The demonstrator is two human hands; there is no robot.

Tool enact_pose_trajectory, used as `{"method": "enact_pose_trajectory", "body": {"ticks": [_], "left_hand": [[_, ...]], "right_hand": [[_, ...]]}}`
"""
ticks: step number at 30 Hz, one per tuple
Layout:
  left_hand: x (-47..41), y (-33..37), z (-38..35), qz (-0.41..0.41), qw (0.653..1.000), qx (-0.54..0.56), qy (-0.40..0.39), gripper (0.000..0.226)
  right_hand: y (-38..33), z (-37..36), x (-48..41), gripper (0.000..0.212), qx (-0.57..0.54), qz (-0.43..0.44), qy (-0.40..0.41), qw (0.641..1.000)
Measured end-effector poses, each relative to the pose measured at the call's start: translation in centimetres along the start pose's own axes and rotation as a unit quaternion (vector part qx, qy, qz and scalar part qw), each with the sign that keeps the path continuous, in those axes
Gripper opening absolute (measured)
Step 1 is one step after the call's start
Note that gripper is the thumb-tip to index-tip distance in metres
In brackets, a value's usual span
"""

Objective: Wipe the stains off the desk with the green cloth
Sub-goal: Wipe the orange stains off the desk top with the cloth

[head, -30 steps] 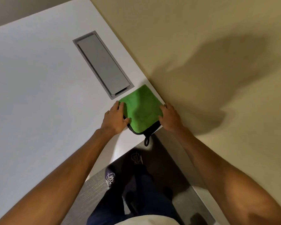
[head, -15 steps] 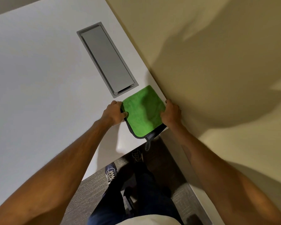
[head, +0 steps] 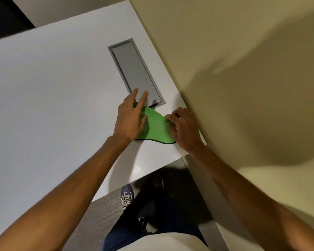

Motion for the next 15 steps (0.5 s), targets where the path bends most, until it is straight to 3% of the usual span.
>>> {"method": "enact_pose_trajectory", "body": {"ticks": [3,6,11,15], "left_hand": [[1.8,-1.1,1.8,0.002,0.997,-0.068,0.023,0.058],[4.2,-3.4,3.3,0.058,0.995,-0.059,0.049,0.027],[8.3,-5.8,5.5,0.128,0.991,-0.034,0.033,0.018],[12.6,-7.6,8.2,0.177,0.981,-0.047,0.064,0.017]], "right_hand": [[-2.1,0.1,-1.2,0.031,-0.004,0.059,0.0,0.998],[-3.8,-0.2,-2.5,0.03,-0.006,0.082,-0.012,0.997],[-7.8,-1.5,-4.2,0.023,-0.003,0.162,-0.026,0.986],[-12.3,-2.9,-4.5,0.022,0.01,0.233,-0.033,0.972]]}}
Point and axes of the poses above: each hand's wrist, its own x-axis away from the middle knuckle, its own z-axis out of the back of the hand, y = z × x, the point moved 7 cm from there along -x, towards the middle knuckle, and after that the axes turned 13 degrees about -x, right-handed, at the moved point
